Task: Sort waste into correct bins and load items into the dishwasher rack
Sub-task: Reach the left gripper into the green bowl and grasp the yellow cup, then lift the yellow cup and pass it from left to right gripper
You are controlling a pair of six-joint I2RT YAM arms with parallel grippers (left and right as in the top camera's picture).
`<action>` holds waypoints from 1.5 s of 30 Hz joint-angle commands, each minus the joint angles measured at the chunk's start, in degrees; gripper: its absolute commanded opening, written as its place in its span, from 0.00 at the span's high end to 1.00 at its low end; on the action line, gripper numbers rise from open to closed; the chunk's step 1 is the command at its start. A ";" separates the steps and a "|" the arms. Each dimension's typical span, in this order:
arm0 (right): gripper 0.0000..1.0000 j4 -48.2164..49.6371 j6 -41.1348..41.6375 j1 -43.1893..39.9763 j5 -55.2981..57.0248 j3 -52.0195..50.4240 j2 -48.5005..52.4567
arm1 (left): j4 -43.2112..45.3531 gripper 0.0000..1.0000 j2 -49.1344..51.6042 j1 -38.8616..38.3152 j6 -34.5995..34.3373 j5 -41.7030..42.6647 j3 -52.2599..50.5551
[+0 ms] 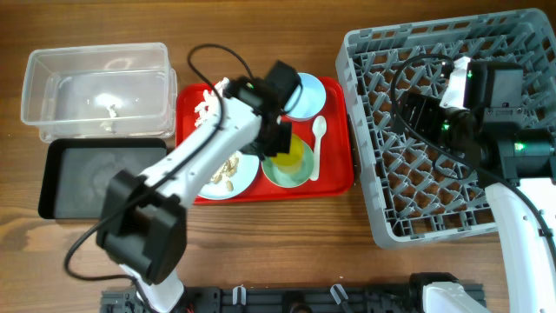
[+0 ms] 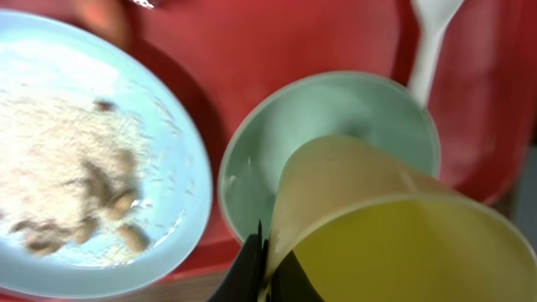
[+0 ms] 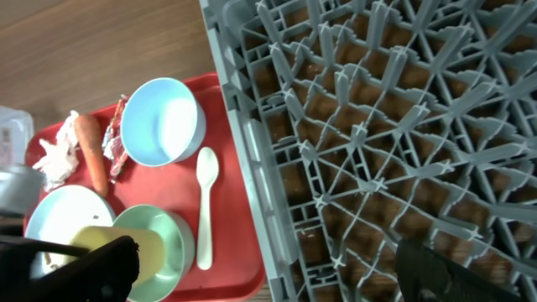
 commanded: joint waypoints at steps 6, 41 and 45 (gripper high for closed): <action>0.10 6.60 -9.14 0.83 -32.48 1.22 0.74 | 4.24 0.96 -8.76 20.61 9.62 55.58 6.27; 0.42 25.27 -14.16 13.73 -43.71 1.22 5.66 | 10.99 0.00 -8.68 20.26 9.31 76.00 6.27; 0.43 17.97 -12.15 9.53 -31.80 1.22 1.84 | 11.58 0.00 -8.68 22.58 8.79 70.34 6.27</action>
